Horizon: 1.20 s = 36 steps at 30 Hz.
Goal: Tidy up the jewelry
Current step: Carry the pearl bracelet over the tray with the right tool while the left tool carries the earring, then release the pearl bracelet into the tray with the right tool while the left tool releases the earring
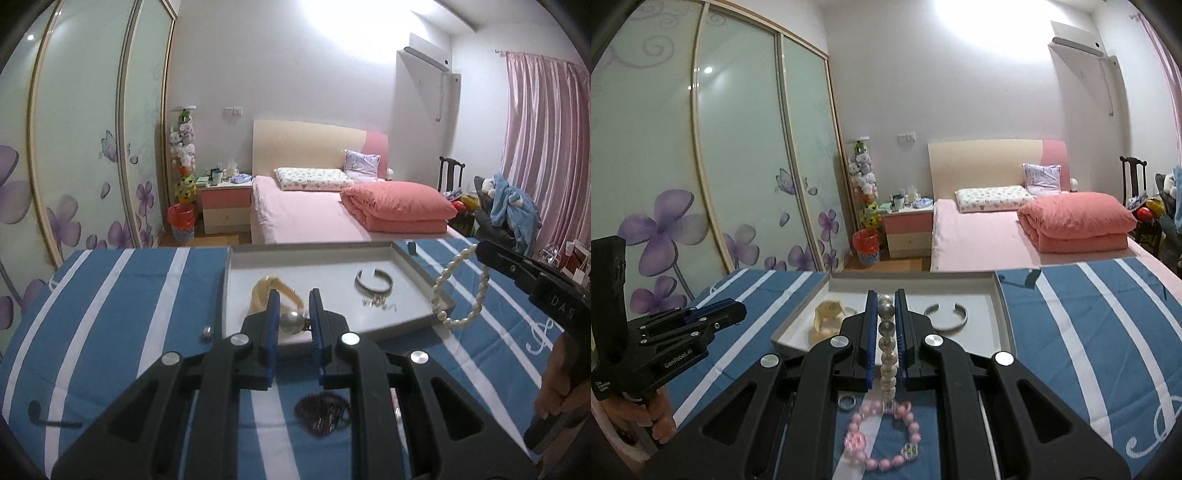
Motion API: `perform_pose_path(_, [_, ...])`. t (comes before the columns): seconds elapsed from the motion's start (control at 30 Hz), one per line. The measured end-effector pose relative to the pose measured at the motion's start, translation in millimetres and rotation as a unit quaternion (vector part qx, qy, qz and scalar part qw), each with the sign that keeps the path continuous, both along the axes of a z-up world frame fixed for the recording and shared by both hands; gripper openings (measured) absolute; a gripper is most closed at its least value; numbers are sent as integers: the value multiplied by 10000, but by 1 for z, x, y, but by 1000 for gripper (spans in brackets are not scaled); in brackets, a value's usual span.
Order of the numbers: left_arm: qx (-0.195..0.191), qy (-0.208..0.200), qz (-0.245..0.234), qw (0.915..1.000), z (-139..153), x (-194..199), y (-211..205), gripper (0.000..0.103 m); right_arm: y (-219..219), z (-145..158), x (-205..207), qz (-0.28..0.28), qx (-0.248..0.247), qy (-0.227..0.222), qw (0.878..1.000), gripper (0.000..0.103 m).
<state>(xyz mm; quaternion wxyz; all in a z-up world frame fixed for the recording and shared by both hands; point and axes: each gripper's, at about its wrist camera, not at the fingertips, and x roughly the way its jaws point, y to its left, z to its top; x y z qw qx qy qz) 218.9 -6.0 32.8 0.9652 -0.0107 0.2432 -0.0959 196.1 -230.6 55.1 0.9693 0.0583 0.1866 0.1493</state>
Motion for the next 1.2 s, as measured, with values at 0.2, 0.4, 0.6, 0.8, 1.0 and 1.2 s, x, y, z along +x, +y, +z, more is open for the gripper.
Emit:
perform_pose_path(0.2, [-86,-33,23,10000,2,25,-7,17,-1,4,28,-92,101,-51,9999,10])
perform_pose_path(0.4, [-145,91,54,9998,-7,53,-13,17,4,-2,50,-124,95,13,9999,10])
perform_pose_path(0.6, [-131,202,48,9997,-17,77,-17,17,5,-14,71,-150,68,165,9997,10])
perform_pose_path(0.8, [-130,340,-45,9993,-26,100,-26,17,2,-26,89,-185,93,361,9991,10])
perform_pose_path(1.0, [-110,404,-110,9991,-35,118,-36,17,7,-37,104,-181,110,540,9983,10])
perform_pose_path(1.2, [-106,444,-173,9988,-41,133,-45,17,9,-44,110,-166,96,634,9978,10])
